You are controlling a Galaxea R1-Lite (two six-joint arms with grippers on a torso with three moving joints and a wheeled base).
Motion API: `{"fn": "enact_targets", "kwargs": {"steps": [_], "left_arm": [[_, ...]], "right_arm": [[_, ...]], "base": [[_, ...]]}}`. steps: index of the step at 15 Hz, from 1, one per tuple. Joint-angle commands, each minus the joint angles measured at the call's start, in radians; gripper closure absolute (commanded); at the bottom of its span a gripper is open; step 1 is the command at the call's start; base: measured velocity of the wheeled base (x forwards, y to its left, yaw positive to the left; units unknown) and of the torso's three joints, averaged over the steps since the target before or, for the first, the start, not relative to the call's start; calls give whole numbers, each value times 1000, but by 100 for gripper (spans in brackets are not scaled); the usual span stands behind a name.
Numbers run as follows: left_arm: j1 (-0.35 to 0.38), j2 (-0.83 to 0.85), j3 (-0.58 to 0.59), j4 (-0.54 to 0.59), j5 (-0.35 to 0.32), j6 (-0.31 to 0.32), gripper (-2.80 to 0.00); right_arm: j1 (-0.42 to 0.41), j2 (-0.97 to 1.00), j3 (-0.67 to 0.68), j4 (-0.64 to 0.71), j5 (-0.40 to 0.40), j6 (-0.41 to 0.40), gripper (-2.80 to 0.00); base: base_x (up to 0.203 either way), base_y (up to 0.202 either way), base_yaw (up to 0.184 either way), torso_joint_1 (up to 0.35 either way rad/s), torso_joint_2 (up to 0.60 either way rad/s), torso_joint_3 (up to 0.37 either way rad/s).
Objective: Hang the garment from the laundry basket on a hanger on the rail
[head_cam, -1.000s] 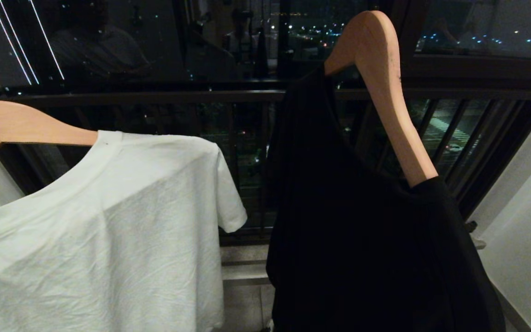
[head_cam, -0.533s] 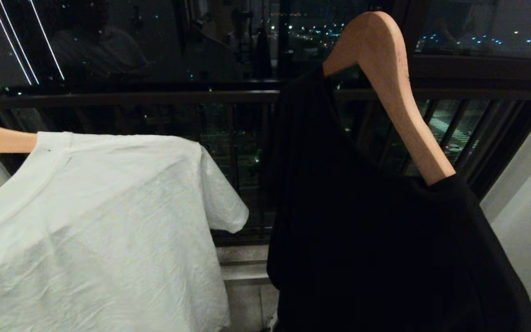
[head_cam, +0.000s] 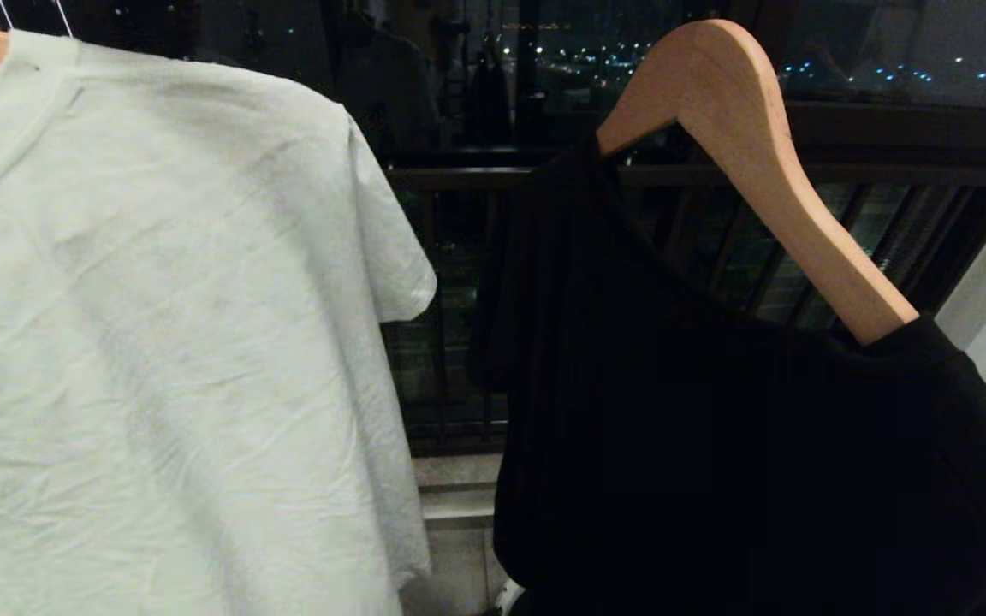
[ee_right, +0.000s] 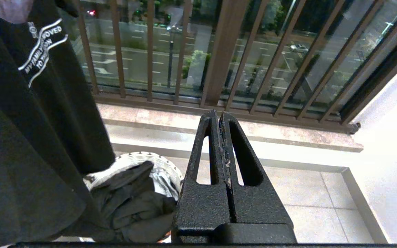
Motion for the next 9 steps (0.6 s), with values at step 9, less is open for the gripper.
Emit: {"fn": "enact_targets", "kwargs": {"steps": [9], "left_arm": [[5, 103, -27, -9, 50, 21, 0]], "right_arm": [[0, 1, -1, 3, 8, -20, 0]], "base": [[0, 0, 0, 0, 0, 0]]}}
